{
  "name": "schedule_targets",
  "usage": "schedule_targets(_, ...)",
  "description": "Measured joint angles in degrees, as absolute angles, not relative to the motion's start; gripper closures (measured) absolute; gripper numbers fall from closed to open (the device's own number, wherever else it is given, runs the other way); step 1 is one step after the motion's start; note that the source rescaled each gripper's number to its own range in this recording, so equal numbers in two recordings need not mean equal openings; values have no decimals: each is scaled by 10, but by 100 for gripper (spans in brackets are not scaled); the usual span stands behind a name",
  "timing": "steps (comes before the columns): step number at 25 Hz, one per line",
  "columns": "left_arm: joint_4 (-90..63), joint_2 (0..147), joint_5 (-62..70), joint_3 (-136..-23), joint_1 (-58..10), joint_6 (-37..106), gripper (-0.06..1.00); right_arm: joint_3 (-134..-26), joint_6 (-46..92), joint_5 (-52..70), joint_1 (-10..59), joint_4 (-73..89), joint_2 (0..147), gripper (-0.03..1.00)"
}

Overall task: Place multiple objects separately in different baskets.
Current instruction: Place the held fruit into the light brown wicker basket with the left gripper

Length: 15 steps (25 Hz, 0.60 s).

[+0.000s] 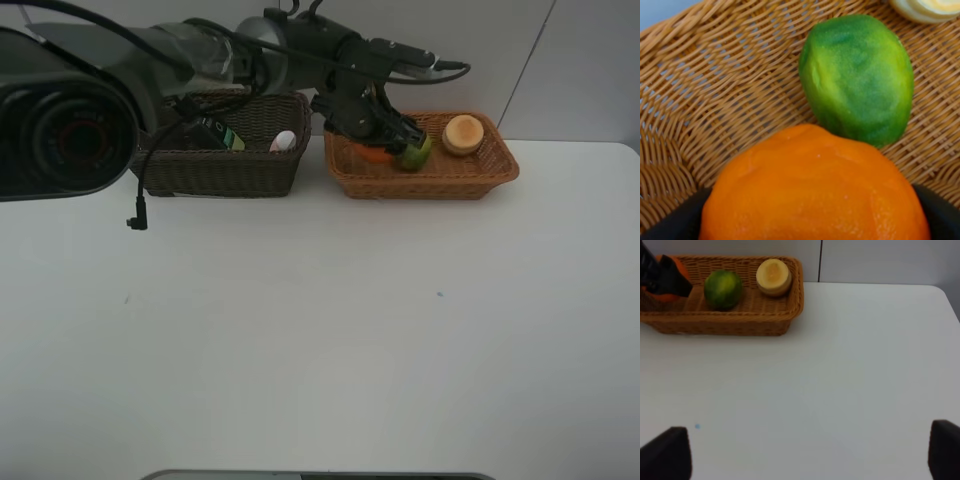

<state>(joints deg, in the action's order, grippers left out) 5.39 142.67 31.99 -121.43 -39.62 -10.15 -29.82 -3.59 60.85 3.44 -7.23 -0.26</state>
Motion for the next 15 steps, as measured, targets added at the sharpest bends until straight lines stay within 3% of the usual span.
schedule_targets(7,52,1427,318,-1214,-396,-102,3,-298,-36,608,34,-72,-3,-3)
schedule_targets(10,52,1427,317,-1214,-396,-102,-4,-298,-36,608,34,-72,-3,-3)
schedule_targets(15,52,1427,316,-1214,-396,-102,-5,-298,-36,608,34,-72,-3,-3)
